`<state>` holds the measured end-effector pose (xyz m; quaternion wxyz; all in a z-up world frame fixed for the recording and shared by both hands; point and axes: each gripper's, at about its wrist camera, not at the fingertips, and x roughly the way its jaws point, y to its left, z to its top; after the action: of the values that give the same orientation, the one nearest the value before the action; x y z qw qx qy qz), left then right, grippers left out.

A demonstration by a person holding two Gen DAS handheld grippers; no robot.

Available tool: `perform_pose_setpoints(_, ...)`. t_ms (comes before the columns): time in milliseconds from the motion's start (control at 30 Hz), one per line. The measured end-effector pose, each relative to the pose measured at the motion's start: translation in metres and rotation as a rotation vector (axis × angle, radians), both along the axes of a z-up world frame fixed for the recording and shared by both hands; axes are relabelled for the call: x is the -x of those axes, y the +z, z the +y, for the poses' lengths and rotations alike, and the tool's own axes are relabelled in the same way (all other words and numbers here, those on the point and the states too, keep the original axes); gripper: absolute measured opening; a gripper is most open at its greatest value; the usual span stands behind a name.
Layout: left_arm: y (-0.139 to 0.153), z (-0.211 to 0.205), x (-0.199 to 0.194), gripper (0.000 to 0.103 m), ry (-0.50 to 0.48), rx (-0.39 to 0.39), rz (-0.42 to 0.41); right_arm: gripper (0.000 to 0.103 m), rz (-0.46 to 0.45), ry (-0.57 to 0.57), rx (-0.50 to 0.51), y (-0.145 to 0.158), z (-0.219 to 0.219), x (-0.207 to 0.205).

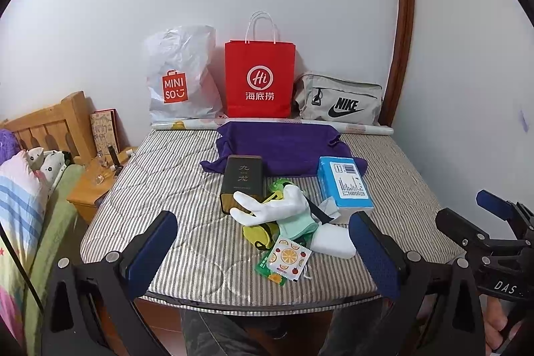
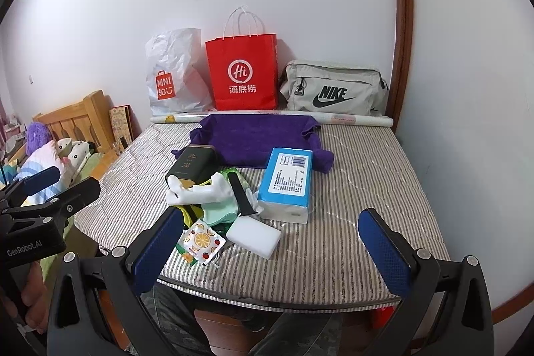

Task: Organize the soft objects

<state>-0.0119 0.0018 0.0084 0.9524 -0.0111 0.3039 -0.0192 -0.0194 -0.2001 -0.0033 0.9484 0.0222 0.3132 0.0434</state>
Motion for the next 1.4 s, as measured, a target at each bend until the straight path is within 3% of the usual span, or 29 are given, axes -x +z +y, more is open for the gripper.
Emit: perform_pose_setpoints(1400,0.0015,0.0013,0.0095,0.103,0.000,-0.012,-0.007,0.103,-0.004,0.004,-0.017,0.0031,-0.0038,0.0034)
